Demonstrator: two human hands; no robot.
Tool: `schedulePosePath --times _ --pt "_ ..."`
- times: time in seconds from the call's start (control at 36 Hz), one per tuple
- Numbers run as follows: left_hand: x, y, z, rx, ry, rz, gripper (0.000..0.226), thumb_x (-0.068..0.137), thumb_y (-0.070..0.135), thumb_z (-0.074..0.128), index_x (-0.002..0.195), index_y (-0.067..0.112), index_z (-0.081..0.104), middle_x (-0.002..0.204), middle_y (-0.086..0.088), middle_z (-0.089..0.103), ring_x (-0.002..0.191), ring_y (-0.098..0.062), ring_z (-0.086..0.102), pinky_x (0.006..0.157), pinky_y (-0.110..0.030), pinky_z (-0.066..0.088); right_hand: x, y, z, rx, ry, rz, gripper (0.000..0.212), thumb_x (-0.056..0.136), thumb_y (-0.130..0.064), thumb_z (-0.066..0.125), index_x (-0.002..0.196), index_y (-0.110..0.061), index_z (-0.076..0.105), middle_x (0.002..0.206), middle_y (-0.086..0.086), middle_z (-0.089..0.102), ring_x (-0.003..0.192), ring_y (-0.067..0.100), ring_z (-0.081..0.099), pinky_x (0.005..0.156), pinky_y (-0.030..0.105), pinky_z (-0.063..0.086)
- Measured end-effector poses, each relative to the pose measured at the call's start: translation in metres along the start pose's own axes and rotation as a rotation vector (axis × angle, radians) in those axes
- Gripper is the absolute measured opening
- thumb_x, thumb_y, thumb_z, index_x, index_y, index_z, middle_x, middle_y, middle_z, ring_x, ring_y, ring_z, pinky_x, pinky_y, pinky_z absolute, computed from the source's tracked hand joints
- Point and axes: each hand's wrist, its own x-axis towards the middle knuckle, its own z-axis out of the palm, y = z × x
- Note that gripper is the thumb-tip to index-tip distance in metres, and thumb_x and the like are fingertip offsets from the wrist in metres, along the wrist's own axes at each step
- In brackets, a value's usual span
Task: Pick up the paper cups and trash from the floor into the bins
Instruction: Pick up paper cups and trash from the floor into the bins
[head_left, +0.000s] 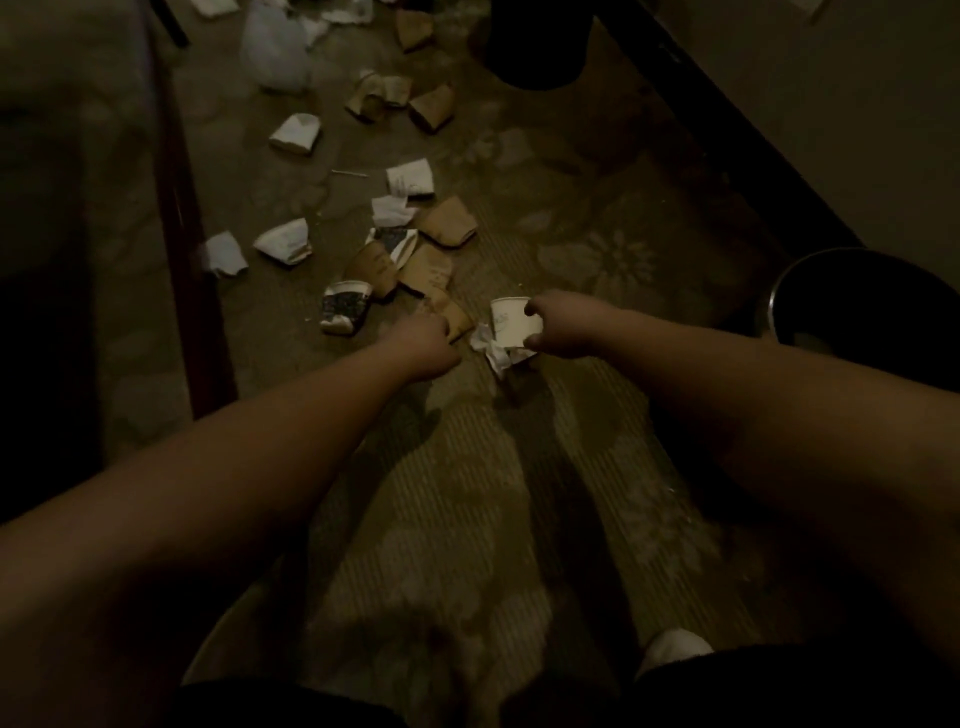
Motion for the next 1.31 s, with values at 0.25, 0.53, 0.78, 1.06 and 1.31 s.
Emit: schedulePosePath --times 0.25,0.53,0.78,1.06,1.31 --pt "0.016 -0.011 0.033 -0.015 -0.121 -0.064 0.034 0.096 0.034 0.053 0.122 0.012 0.057 0.122 -0.012 0.055 0.105 -0.027 0.055 0.082 -0.033 0.045 0.032 0.014 0.051 -0.044 -0.072 0.026 0.054 0.091 -0.045 0.062 0.133 -0.012 0.054 0.132 0.014 0.053 0.116 0.03 0.055 0.091 0.036 0.048" --pt "0.024 -0.01 -0.002 -0.111 -0.113 -0.183 0.032 0.099 0.028 0.054 0.124 0.008 0.058 0.117 -0.012 0.06 0.099 -0.024 0.058 0.083 -0.035 0.048 0.067 0.011 0.049 0.01 -0.07 -0.043 0.058 0.092 -0.046 0.059 0.14 -0.015 0.049 0.138 0.011 0.049 0.122 0.03 0.052 0.097 0.039 0.048" --pt "0.001 0.0 -0.056 -0.133 -0.114 -0.274 0.044 0.1 0.035 0.054 0.136 0.01 0.052 0.131 -0.016 0.057 0.116 -0.029 0.055 0.087 -0.034 0.044 0.062 0.018 0.018 0.012 -0.141 -0.087 0.058 0.09 -0.05 0.061 0.137 -0.017 0.053 0.138 0.01 0.05 0.122 0.028 0.051 0.096 0.036 0.045" --pt "0.046 -0.004 -0.062 -0.224 -0.076 -0.238 0.045 0.103 0.028 0.05 0.143 0.007 0.045 0.144 -0.014 0.049 0.13 -0.028 0.047 0.093 -0.028 0.039 0.116 0.0 0.033 -0.059 -0.159 -0.226 0.072 0.082 -0.05 0.071 0.145 -0.028 0.042 0.146 0.005 0.043 0.132 0.028 0.043 0.098 0.042 0.044" --pt "0.114 -0.034 -0.003 -0.38 -0.032 -0.256 0.048 0.092 0.027 0.065 0.134 0.007 0.053 0.133 -0.015 0.057 0.12 -0.033 0.056 0.096 -0.038 0.046 0.133 0.011 0.091 -0.202 -0.09 -0.365 0.052 0.09 -0.036 0.064 0.136 -0.019 0.052 0.14 0.009 0.045 0.122 0.031 0.045 0.095 0.044 0.043"
